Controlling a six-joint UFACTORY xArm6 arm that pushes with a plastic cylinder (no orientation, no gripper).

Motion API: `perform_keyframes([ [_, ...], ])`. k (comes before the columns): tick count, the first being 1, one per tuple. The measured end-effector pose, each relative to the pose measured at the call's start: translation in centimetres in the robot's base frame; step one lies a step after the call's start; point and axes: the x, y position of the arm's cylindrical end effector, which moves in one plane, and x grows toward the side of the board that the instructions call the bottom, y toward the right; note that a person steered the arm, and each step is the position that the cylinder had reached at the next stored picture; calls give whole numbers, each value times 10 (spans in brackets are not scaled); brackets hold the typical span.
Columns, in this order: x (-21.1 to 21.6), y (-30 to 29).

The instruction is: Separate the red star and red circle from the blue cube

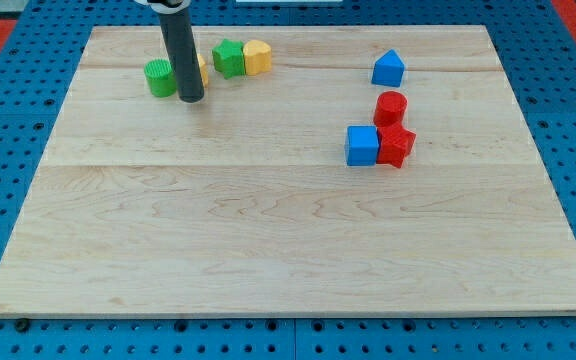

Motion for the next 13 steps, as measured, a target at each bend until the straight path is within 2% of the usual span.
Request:
perform_keyframes([
  [3, 86, 62],
  [4, 131, 115],
  [5, 177, 205],
  [6, 180, 304],
  [7, 166, 357],
  [8, 123, 360],
  [9, 74, 336],
  [10, 45, 326],
  [12, 28, 205],
  [13, 28, 190],
])
